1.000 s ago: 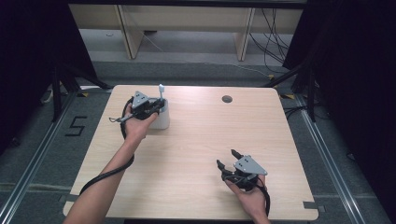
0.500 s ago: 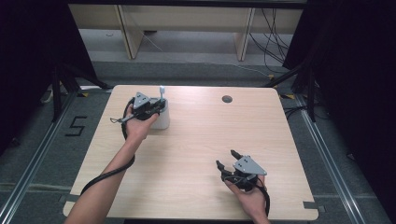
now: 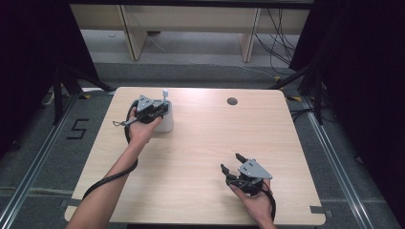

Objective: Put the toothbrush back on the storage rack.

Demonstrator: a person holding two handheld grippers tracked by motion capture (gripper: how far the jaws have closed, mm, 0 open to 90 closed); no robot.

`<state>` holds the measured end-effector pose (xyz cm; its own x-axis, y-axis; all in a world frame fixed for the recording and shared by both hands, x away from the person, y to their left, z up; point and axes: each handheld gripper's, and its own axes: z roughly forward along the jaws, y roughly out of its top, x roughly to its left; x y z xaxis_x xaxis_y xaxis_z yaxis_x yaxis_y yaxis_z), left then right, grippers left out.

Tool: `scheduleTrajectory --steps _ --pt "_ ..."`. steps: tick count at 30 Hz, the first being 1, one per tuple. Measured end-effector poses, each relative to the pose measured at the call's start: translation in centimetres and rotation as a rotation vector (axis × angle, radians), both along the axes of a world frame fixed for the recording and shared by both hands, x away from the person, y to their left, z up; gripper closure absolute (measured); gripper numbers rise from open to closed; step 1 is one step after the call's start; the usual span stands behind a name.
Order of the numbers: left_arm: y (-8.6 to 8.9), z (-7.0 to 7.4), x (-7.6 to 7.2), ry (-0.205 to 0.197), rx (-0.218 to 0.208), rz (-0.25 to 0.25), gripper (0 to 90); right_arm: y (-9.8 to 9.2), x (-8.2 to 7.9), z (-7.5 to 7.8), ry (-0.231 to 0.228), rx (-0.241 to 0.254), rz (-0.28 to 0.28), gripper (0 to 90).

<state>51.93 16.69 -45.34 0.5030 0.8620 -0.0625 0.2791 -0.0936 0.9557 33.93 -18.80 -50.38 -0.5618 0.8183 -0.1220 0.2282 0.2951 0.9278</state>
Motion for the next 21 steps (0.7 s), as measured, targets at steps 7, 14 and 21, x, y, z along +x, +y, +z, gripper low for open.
scheduleTrajectory --steps 7,14,21 --pt "-0.01 -0.24 0.12 0.014 0.005 -0.001 82.5 -0.02 0.07 -0.02 -0.012 -0.011 0.003 33.4" --pt "-0.01 -0.19 0.11 0.017 0.000 -0.003 81.7 -0.01 0.09 -0.03 -0.013 -0.013 0.008 33.3" --pt "0.10 -0.07 -0.01 0.012 0.002 0.000 78.1 0.16 -0.08 -0.03 0.015 0.000 0.011 33.3"
